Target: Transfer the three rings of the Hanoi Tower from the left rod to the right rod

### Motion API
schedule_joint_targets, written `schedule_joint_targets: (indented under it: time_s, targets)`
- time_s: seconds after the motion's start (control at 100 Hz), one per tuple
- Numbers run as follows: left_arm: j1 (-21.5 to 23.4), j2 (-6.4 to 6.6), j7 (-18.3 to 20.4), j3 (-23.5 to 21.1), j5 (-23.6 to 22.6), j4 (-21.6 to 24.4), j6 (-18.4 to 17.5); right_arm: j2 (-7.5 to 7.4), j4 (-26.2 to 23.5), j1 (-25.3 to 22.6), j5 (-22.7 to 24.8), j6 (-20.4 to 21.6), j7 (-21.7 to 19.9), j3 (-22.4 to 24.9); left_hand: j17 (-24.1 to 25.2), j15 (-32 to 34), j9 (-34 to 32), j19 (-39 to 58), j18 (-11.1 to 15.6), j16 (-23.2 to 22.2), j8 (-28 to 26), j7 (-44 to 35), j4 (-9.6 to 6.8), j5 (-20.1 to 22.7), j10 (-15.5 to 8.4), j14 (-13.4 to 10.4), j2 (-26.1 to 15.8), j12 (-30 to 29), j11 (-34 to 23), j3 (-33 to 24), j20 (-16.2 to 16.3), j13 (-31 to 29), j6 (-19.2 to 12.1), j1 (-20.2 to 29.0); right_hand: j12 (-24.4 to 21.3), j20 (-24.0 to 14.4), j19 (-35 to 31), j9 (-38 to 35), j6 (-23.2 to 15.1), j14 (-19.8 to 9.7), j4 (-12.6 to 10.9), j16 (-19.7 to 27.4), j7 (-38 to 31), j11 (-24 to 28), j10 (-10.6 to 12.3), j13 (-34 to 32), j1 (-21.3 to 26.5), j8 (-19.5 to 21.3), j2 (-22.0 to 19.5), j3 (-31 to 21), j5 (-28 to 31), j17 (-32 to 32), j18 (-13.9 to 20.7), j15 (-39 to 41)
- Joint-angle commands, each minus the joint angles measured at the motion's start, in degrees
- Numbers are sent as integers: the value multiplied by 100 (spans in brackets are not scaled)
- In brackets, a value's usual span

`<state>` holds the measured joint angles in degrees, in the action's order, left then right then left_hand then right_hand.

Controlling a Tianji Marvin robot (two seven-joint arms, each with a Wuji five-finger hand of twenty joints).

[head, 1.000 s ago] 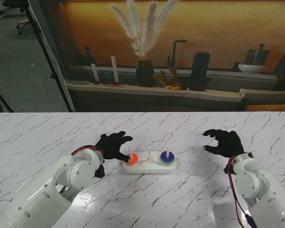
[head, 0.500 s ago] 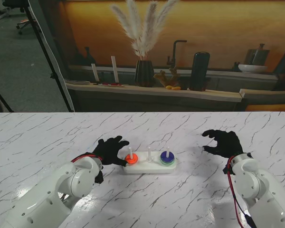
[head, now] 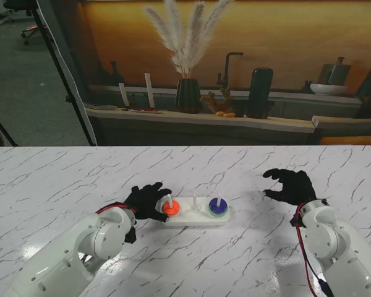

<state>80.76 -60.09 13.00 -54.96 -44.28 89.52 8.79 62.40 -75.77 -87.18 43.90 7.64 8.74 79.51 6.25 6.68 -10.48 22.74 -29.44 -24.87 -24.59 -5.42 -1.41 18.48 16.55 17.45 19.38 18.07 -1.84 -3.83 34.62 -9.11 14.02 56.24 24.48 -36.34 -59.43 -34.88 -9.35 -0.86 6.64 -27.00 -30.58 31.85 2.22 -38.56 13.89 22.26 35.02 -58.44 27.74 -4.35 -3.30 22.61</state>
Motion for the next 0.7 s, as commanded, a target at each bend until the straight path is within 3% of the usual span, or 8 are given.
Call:
schedule_joint_targets:
  time_s: [0.0,0.69]
  targets:
    - [31,-18,13,63,7,-23,-124,38,-28,-34,-8,7,-4,-22,93,-102,189,97,-73,41,20,76,-82,-148,4,8,324,-18,53,-9,-21,184,-1,-123,-14,54,-121,3,-73,-3,-251,38,-50,47,22,109,51,57,-81,-65,1,40,-1761,113]
    - [50,-8,100,32,78,115,-224,37,-35,-32,-9,-14,-24,-49,87,-91,190,64,-71,45,9,61,-12,-119,6,26,298,-29,49,-136,-10,172,3,-215,-16,55,-128,3,-59,-3,-254,40,-72,51,20,110,67,59,-106,-56,48,40,-1755,118]
